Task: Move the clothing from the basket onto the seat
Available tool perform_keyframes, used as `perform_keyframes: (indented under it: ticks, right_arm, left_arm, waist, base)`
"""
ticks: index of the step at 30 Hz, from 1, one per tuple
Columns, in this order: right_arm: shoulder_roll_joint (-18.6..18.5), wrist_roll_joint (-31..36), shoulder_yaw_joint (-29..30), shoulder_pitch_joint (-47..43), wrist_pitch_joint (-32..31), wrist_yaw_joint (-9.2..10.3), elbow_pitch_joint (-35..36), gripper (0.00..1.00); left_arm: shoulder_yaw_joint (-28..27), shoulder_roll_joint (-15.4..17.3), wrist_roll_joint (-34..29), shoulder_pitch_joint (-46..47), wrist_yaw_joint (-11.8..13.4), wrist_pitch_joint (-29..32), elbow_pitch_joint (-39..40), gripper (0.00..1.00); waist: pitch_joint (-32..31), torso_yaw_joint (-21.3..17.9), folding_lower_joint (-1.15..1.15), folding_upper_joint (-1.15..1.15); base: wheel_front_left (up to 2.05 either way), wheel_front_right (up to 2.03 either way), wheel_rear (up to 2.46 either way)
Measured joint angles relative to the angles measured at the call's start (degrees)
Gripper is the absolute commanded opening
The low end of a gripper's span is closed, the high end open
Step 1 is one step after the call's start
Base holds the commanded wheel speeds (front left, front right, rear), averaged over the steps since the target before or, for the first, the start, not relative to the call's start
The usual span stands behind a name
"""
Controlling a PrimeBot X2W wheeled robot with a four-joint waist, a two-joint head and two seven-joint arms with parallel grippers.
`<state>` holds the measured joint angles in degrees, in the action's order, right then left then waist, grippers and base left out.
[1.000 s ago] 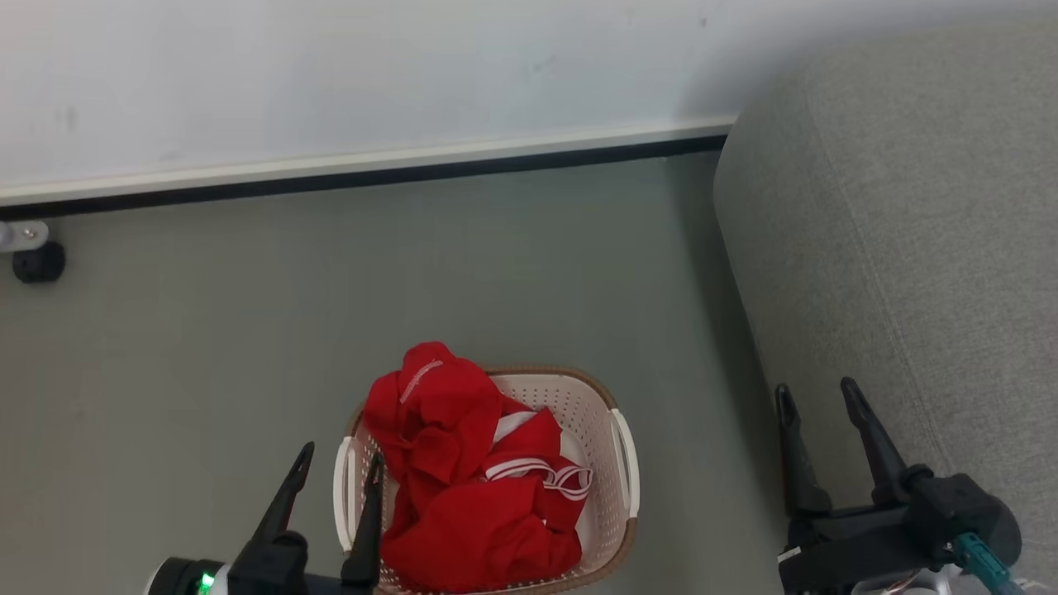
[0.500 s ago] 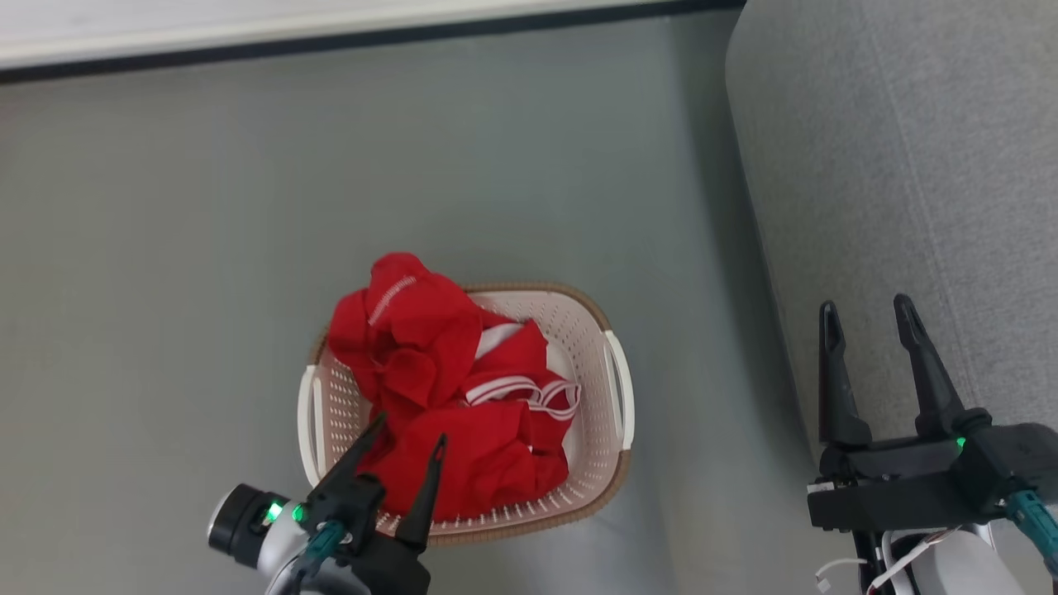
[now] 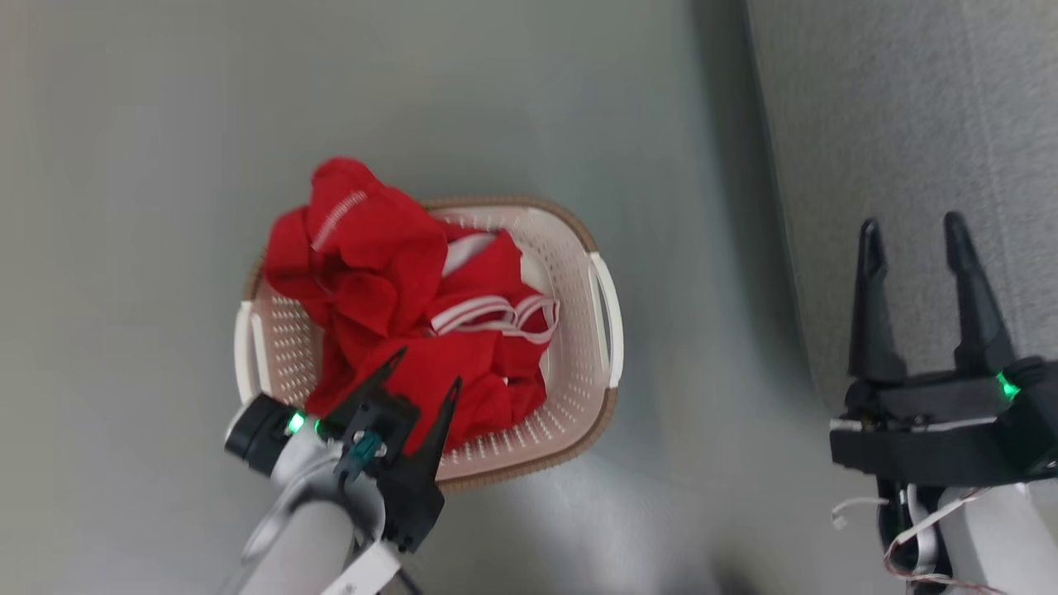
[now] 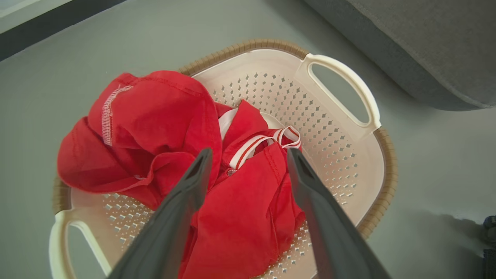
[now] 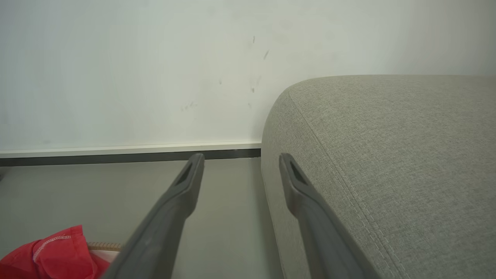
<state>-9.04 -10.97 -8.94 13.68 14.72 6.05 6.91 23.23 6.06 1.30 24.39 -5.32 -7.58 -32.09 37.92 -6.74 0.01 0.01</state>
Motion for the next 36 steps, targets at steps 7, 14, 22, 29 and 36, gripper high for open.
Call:
perform_keyframes:
  ticks: [7,14,22,29,36]
  right_arm:
    - [0.78,0.43,0.49,2.78,0.00,0.00,2.09,1.00]
    - [1.44,0.87,1.24,4.98,0.01,0.00,3.07,1.00]
    - [2.34,1.08,1.59,6.44,0.00,0.00,2.75,1.00]
    - [2.54,1.35,2.11,6.98,0.01,-0.01,2.77,1.00]
    - [3.01,2.00,2.36,6.97,0.01,-0.08,2.41,1.00]
  left_arm:
    - [1.63,0.04,-2.00,6.61,-0.76,1.43,-3.87,1.00]
    - [3.63,0.09,-3.52,12.81,-1.25,2.44,-7.66,1.00]
    - [5.26,0.01,-5.05,16.31,-1.31,2.37,-12.37,1.00]
    - [5.24,0.31,-5.49,20.24,-1.32,2.36,-15.88,1.00]
    - [5.91,0.25,-6.45,21.72,-1.32,2.94,-19.71,1.00]
  waist:
    - [6.04,-1.02,0.00,0.00]
    - [11.99,-1.88,0.00,0.00]
    - [16.83,-2.64,0.00,0.00]
    - [18.94,-3.16,-0.01,0.00]
    - [19.63,-3.30,-0.01,-0.01]
  base:
    - [0.00,0.00,0.00]
    - [0.00,0.00,0.00]
    - [0.00,0.00,0.00]
    - [0.00,0.00,0.00]
    - [0.00,0.00,0.00]
